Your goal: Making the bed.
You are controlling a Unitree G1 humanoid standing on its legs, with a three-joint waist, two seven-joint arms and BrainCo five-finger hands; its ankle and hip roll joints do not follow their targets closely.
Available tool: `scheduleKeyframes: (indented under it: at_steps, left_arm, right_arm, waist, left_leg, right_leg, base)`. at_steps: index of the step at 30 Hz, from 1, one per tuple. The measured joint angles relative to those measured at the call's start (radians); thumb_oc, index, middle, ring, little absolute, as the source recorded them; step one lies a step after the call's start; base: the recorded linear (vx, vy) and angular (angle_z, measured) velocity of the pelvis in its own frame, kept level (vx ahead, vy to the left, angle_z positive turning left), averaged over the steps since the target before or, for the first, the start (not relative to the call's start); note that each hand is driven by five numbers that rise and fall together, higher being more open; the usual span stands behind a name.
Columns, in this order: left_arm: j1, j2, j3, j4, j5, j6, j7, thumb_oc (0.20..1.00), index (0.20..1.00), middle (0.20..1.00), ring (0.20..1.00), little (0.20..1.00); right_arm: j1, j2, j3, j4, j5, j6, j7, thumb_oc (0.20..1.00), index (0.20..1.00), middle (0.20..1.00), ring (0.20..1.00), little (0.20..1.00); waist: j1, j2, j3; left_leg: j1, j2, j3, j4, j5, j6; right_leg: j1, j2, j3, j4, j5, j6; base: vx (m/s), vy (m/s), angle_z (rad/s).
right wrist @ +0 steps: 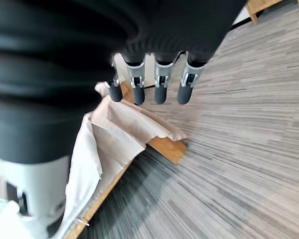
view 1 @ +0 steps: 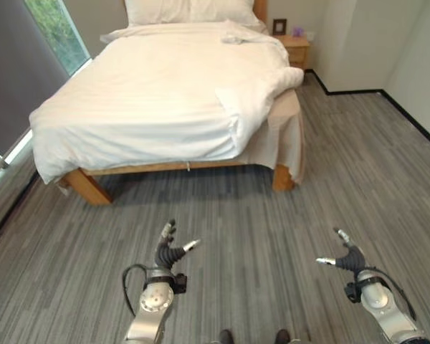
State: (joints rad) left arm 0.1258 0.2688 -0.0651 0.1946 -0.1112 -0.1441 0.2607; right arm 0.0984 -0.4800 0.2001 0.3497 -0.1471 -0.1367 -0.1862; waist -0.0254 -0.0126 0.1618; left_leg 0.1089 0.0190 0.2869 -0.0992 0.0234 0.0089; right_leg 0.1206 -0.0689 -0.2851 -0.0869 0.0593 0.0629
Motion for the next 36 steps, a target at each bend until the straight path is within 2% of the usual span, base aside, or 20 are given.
scheduleKeyframes:
  at_steps: [4, 6, 10, 12, 13, 14, 16, 17, 18, 20, 22, 24, 27, 28, 30, 31, 32, 33, 35, 36]
  left_arm:
    - [-0.016, 0.02, -0.001, 0.017, -0.004, 0.002, 0.002, 1.0, 1.0, 1.0, 1.0, 1.0]
    - [-0.001, 0.025, 0.004, 0.027, -0.004, 0.003, -0.003, 1.0, 1.0, 1.0, 1.0, 1.0]
    - [0.009, 0.031, 0.026, 0.058, -0.004, 0.033, -0.021, 1.0, 1.0, 1.0, 1.0, 1.0]
    - [0.036, 0.034, 0.04, 0.058, -0.005, 0.037, -0.04, 1.0, 1.0, 1.0, 1.0, 1.0]
    - [0.038, 0.029, 0.037, 0.062, -0.005, 0.041, -0.042, 1.0, 1.0, 1.0, 1.0, 1.0]
    - [0.057, 0.026, 0.019, 0.045, -0.005, 0.038, -0.055, 1.0, 1.0, 1.0, 1.0, 1.0]
    - [0.061, 0.022, 0.01, 0.04, -0.005, 0.038, -0.064, 1.0, 1.0, 1.0, 1.0, 1.0]
    - [0.026, 0.016, -0.017, 0.034, -0.006, 0.036, -0.076, 1.0, 1.0, 1.0, 1.0, 1.0]
    - [0.025, 0.006, -0.02, 0.036, -0.006, 0.034, -0.082, 1.0, 1.0, 1.0, 1.0, 1.0]
    - [0.018, -0.014, -0.027, 0.034, -0.032, 0.031, -0.093, 1.0, 1.0, 1.0, 1.0, 1.0]
    - [0.035, -0.016, -0.039, 0.036, -0.044, 0.032, -0.105, 1.0, 1.0, 1.0, 1.0, 1.0]
    - [0.037, -0.017, -0.046, 0.036, -0.044, 0.034, -0.11, 1.0, 1.0, 1.0, 1.0, 1.0]
    - [0.0, -0.022, -0.042, 0.038, -0.044, 0.034, -0.106, 1.0, 1.0, 1.0, 1.0, 1.0]
    - [-0.012, -0.033, -0.042, 0.037, -0.044, 0.035, -0.104, 1.0, 1.0, 1.0, 1.0, 1.0]
    - [-0.012, -0.034, -0.041, 0.04, -0.044, 0.037, -0.096, 1.0, 1.0, 1.0, 1.0, 1.0]
    - [-0.012, -0.032, -0.04, 0.039, -0.043, 0.037, -0.088, 1.0, 1.0, 1.0, 1.0, 1.0]
    - [-0.009, -0.027, -0.037, 0.033, -0.043, 0.038, -0.08, 1.0, 1.0, 1.0, 1.0, 1.0]
    - [-0.009, 0.02, -0.034, 0.02, -0.043, 0.039, -0.071, 1.0, 1.0, 1.0, 1.0, 1.0]
    - [0.005, 0.023, -0.021, 0.029, -0.042, 0.056, -0.068, 1.0, 1.0, 1.0, 1.0, 1.0]
    - [0.009, 0.026, -0.025, 0.027, -0.042, 0.06, -0.068, 1.0, 1.0, 1.0, 1.0, 1.0]
  right_arm:
    - [-0.013, -0.012, -0.039, -0.044, 0.0, 0.001, 0.011, 1.0, 1.0, 1.0, 1.0, 1.0]
    - [0.003, -0.014, -0.067, -0.074, 0.003, 0.001, 0.022, 1.0, 1.0, 1.0, 1.0, 1.0]
    - [0.069, -0.016, -0.089, -0.108, 0.01, 0.001, 0.026, 1.0, 1.0, 1.0, 1.0, 1.0]
    - [0.097, -0.009, -0.092, -0.09, 0.01, -0.002, 0.041, 1.0, 1.0, 1.0, 1.0, 1.0]
    - [0.101, -0.009, -0.099, -0.08, 0.01, 0.002, 0.044, 1.0, 1.0, 1.0, 1.0, 1.0]
    - [0.114, -0.021, -0.119, -0.078, 0.011, 0.004, 0.044, 1.0, 1.0, 1.0, 1.0, 1.0]
    - [0.115, -0.023, -0.137, -0.087, 0.012, 0.004, 0.044, 1.0, 1.0, 1.0, 1.0, 1.0]
    - [0.132, -0.039, -0.172, -0.131, 0.033, 0.001, 0.045, 1.0, 1.0, 1.0, 1.0, 1.0]
    - [0.13, -0.059, -0.169, -0.14, 0.039, -0.002, 0.045, 1.0, 1.0, 1.0, 1.0, 1.0]
    - [0.118, -0.101, -0.168, -0.138, 0.039, -0.003, 0.062, 1.0, 1.0, 1.0, 1.0, 1.0]
    - [0.103, -0.101, -0.18, -0.14, 0.042, -0.002, 0.064, 1.0, 1.0, 1.0, 1.0, 1.0]
    - [0.101, -0.102, -0.183, -0.142, 0.043, -0.002, 0.065, 1.0, 1.0, 1.0, 1.0, 1.0]
    - [0.09, -0.092, -0.177, -0.141, 0.047, 0.001, 0.064, 1.0, 1.0, 1.0, 1.0, 1.0]
    - [0.087, -0.098, -0.176, -0.141, 0.047, 0.002, 0.064, 1.0, 1.0, 1.0, 1.0, 1.0]
    - [0.078, -0.087, -0.16, -0.132, 0.039, 0.005, 0.063, 1.0, 1.0, 1.0, 1.0, 1.0]
    - [0.081, -0.087, -0.142, -0.135, 0.038, -0.001, 0.063, 1.0, 1.0, 1.0, 1.0, 1.0]
    - [0.075, -0.072, -0.129, -0.114, 0.038, 0.004, 0.064, 1.0, 1.0, 1.0, 1.0, 1.0]
    - [0.056, -0.056, -0.112, -0.109, 0.037, 0.004, 0.064, 1.0, 1.0, 1.0, 1.0, 1.0]
    - [0.012, -0.04, -0.113, -0.119, 0.032, 0.006, 0.063, 1.0, 1.0, 1.0, 1.0, 1.0]
    - [-0.003, -0.036, -0.11, -0.126, 0.026, 0.002, 0.064, 1.0, 1.0, 1.0, 1.0, 1.0]
  waist:
    - [-0.001, 0.028, 0.064]
    - [0.004, 0.02, 0.065]
    - [-0.001, 0.0, 0.075]
    - [0.0, -0.03, 0.076]
    - [-0.003, -0.028, 0.074]
    - [-0.004, -0.015, 0.067]
    - [0.0, -0.008, 0.069]
    - [-0.001, -0.011, 0.083]
    - [0.005, -0.009, 0.092]
    - [0.001, -0.015, 0.116]
    - [0.001, -0.037, 0.129]
    - [0.001, -0.025, 0.125]
    - [0.002, -0.017, 0.129]
    - [0.003, 0.014, 0.128]
    - [0.016, 0.035, 0.128]
    - [0.031, 0.033, 0.133]
    - [0.047, 0.03, 0.136]
    - [0.075, -0.036, 0.129]
    - [0.083, -0.051, 0.125]
    - [0.084, -0.055, 0.118]
  left_leg:
    - [-0.008, 0.036, 0.006, 0.0, -0.004, 0.014]
    - [-0.024, 0.027, 0.009, 0.0, -0.004, 0.012]
    - [-0.07, 0.04, -0.051, 0.006, 0.014, -0.009]
    - [-0.035, 0.036, -0.062, 0.0, 0.022, -0.026]
    - [-0.03, 0.043, -0.067, 0.0, 0.022, -0.034]
    - [-0.018, 0.076, -0.077, 0.007, 0.024, -0.07]
    - [-0.025, 0.1, -0.074, 0.038, 0.017, -0.086]
    - [-0.172, 0.132, -0.112, 0.299, -0.016, -0.12]
    - [-0.2, 0.137, -0.113, 0.366, 0.001, -0.125]
    - [-0.261, 0.148, -0.201, 0.52, 0.027, -0.179]
    - [-0.267, 0.113, -0.216, 0.517, 0.011, -0.192]
    - [-0.262, 0.083, -0.201, 0.501, 0.004, -0.189]
    - [-0.212, 0.026, -0.174, 0.209, -0.004, -0.153]
    - [-0.164, 0.029, -0.157, 0.06, -0.002, -0.15]
    - [-0.132, 0.04, -0.122, 0.001, 0.039, -0.094]
    - [-0.137, 0.051, -0.091, 0.01, 0.04, -0.092]
    - [-0.148, 0.073, -0.082, 0.033, 0.038, -0.09]
    - [-0.157, 0.057, -0.075, 0.093, 0.014, -0.072]
    - [-0.133, 0.049, -0.053, 0.098, -0.005, -0.069]
    - [-0.113, 0.035, -0.033, 0.087, -0.016, -0.05]
  right_leg:
    - [-0.173, -0.021, 0.074, 0.309, -0.091, 0.11]
    - [-0.206, -0.091, 0.072, 0.239, -0.092, 0.109]
    - [-0.171, -0.117, 0.128, 0.005, -0.039, 0.114]
    - [-0.108, -0.132, 0.106, -0.015, -0.009, 0.102]
    - [-0.098, -0.124, 0.102, -0.019, 0.014, 0.101]
    - [-0.091, -0.099, 0.099, -0.02, 0.032, 0.088]
    - [-0.091, -0.078, 0.098, -0.02, 0.028, 0.079]
    - [-0.087, -0.067, 0.06, -0.019, 0.031, 0.017]
    - [-0.078, -0.059, 0.06, -0.015, 0.03, -0.001]
    - [-0.051, -0.045, 0.053, -0.02, 0.013, -0.025]
    - [-0.054, -0.053, 0.06, -0.019, 0.007, -0.036]
    - [-0.066, -0.048, 0.066, -0.019, 0.007, -0.036]
    - [-0.108, -0.065, 0.077, -0.018, 0.009, -0.04]
    - [-0.112, -0.047, 0.074, -0.019, 0.014, -0.03]
    - [-0.106, -0.038, 0.077, -0.02, 0.009, -0.009]
    - [-0.091, -0.035, 0.066, -0.012, -0.003, 0.009]
    - [-0.112, -0.03, 0.034, 0.107, -0.046, -0.003]
    - [-0.093, -0.046, 0.07, 0.149, -0.155, 0.001]
    - [-0.057, -0.042, 0.104, 0.099, -0.141, 0.017]
    - [-0.066, -0.048, 0.123, 0.113, -0.151, 0.051]
  base:
    - [0.11, -0.059, -0.07]
    - [0.29, -0.245, 0.07]
    - [0.24, -0.187, 0.38]
    - [0.26, -0.243, 0.31]
    - [0.08, -0.272, 0.23]
    - [0.08, -0.272, 0.13]
    - [0.05, -0.193, 0.09]
    - [0.1, -0.2, 0.21]
    - [0.13, -0.147, 0.21]
    - [0.2, -0.11, 0.0]
    - [0.18, -0.053, -0.1]
    - [0.33, 0.005, -0.1]
    - [0.3, 0.059, 0.05]
    - [0.43, 0.082, 0.07]
    - [0.46, 0.066, -0.05]
    - [0.41, 0.049, 0.1]
    - [0.79, 0.158, 0.22]
    - [0.72, 0.148, 0.1]
    - [0.56, 0.172, -0.3]
    - [0.45, 0.209, -0.63]
